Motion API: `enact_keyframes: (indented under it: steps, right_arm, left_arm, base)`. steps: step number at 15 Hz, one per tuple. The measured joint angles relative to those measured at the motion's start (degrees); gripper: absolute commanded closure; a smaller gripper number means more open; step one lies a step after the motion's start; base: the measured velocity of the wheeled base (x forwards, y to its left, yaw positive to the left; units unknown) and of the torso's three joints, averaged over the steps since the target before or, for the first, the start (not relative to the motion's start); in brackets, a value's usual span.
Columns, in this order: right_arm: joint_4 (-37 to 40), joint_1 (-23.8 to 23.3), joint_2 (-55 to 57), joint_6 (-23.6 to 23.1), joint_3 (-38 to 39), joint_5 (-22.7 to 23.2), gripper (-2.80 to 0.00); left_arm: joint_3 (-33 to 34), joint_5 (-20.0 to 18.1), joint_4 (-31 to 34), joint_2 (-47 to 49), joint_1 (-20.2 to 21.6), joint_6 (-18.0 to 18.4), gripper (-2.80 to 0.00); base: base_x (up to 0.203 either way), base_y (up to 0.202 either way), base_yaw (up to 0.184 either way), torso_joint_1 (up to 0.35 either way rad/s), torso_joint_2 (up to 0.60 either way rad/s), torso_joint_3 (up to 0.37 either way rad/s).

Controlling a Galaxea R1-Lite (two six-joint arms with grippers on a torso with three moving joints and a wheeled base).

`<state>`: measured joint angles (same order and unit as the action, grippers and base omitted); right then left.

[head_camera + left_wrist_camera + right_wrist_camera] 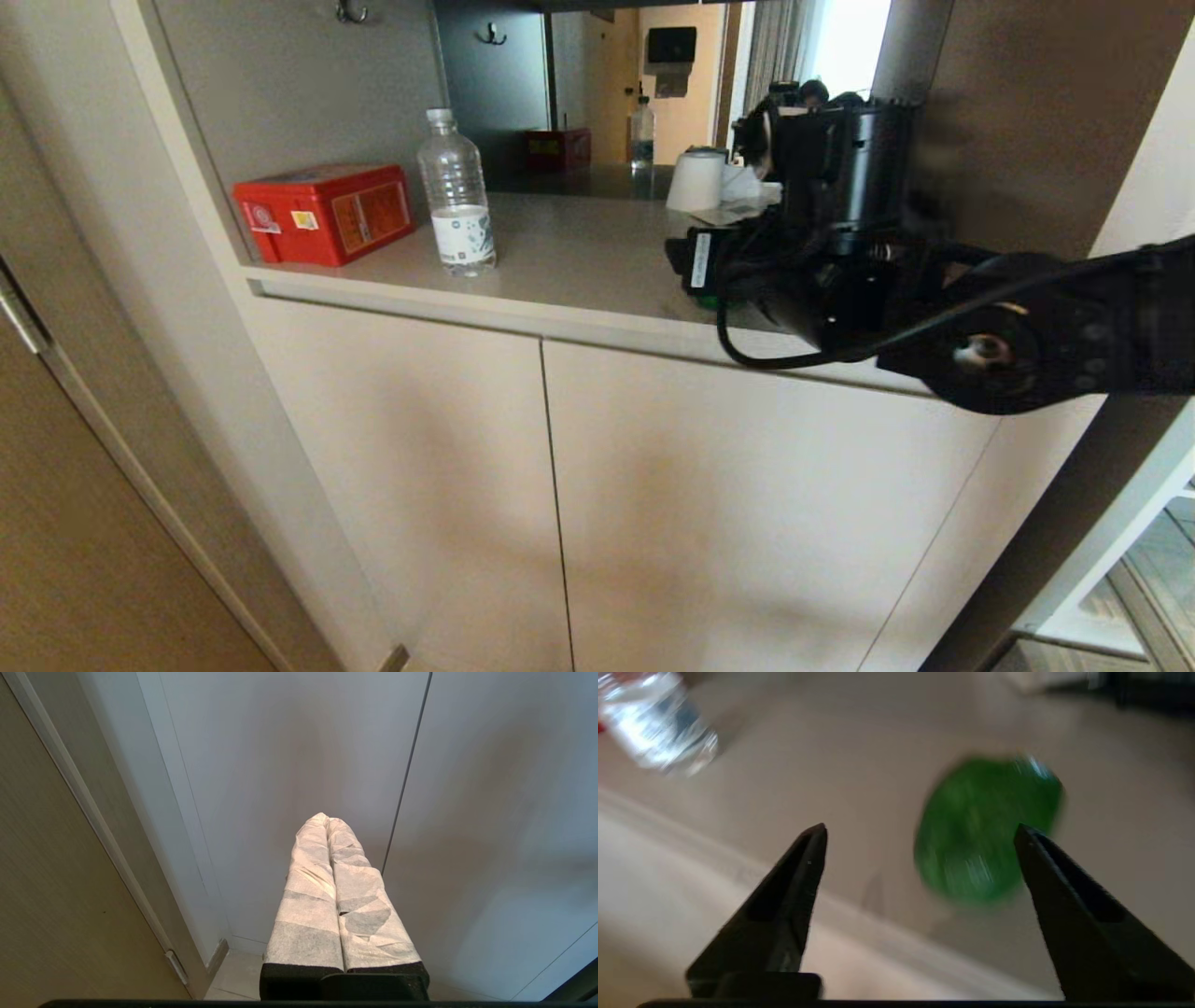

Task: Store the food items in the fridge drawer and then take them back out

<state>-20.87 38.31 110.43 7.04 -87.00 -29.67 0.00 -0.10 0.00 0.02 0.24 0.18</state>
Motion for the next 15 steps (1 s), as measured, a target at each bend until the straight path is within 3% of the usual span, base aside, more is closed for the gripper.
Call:
enact_keyframes:
  steps: [4, 15]
  right_arm:
    - [-11.3, -0.8, 8.6, -6.8, -5.1, -6.0, -2.80]
    - [-11.7, -1.2, 9.8, -7.0, -4.1, -11.0, -2.80]
  left_arm:
    - [0.0, 0.0, 0.0, 0.0, 0.0, 0.0, 0.00]
    - [0.0, 0.0, 0.0, 0.0, 0.0, 0.0, 0.00]
  base:
    - [0.000, 0.000, 0.000, 0.000, 0.00, 0.000]
    - [0.000, 0.000, 0.000, 0.000, 0.00, 0.000]
